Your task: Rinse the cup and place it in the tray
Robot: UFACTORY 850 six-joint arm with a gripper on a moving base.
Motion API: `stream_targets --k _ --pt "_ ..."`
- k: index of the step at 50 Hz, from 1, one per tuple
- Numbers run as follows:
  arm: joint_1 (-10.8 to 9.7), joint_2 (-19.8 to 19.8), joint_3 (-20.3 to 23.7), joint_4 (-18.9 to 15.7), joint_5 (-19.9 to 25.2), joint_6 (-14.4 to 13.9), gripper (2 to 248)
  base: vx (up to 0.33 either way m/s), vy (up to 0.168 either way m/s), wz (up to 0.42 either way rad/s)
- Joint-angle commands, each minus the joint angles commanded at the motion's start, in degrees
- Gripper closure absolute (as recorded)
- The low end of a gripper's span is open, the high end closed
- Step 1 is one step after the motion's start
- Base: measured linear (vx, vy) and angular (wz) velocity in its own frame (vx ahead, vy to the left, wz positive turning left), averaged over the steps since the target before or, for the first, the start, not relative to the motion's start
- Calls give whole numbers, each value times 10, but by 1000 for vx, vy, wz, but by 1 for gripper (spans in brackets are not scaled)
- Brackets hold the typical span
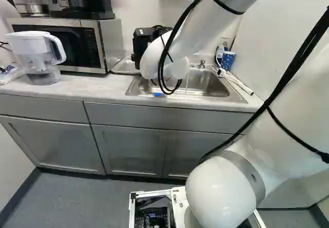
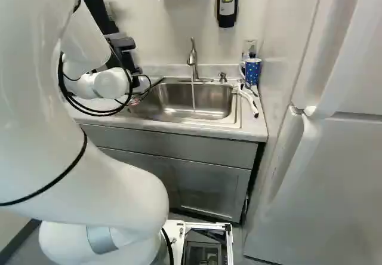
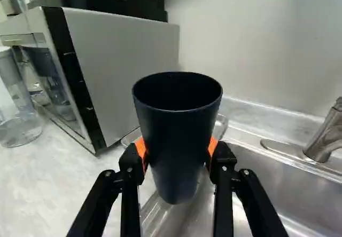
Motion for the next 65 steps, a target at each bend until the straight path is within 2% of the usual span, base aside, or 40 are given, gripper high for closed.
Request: stream_targets --k 15,65 --pt "-30 8 -8 7 -22 0 126 0 0 0" --pt "-126 -19 0 12 -21 0 126 0 0 0"
